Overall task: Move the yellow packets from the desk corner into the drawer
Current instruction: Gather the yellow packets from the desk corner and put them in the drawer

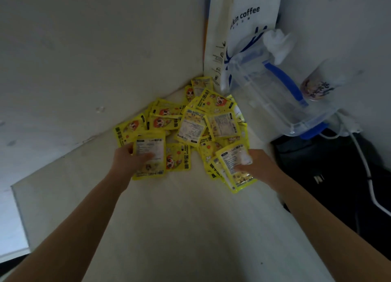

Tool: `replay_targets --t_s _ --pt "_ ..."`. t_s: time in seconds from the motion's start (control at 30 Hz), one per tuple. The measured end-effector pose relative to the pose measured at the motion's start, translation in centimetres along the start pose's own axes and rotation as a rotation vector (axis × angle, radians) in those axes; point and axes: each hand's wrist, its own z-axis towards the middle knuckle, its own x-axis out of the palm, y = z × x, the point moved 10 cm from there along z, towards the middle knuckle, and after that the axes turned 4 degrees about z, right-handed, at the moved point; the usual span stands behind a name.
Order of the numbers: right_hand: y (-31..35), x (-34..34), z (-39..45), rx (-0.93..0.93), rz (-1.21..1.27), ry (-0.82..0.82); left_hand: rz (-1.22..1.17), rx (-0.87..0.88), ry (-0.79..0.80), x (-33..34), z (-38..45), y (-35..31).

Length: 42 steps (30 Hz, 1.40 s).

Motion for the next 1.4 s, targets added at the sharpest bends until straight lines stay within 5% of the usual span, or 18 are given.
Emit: replay_targets --t_s 0.33,0.7,0.93,1.4 --pt "1.3 1.5 -1.8 -0.051 -0.108 -0.107 0.360 0.100 0.021 0.7 1.0 0.3" --pt "1.0 2.6 -2.5 0.034 -0.168 -0.158 1.029 0.660 0.141 7.5 -0.4 -4.0" --pt "-0.2 2.7 -3.2 0.115 -0.167 -0.179 1.200 0.635 0.317 11.1 0.0 -3.2" --pt "-1.6 3.5 -3.6 0.165 -0.095 -0.156 1.149 0.677 0.105 9.1 -4.2 -2.1"
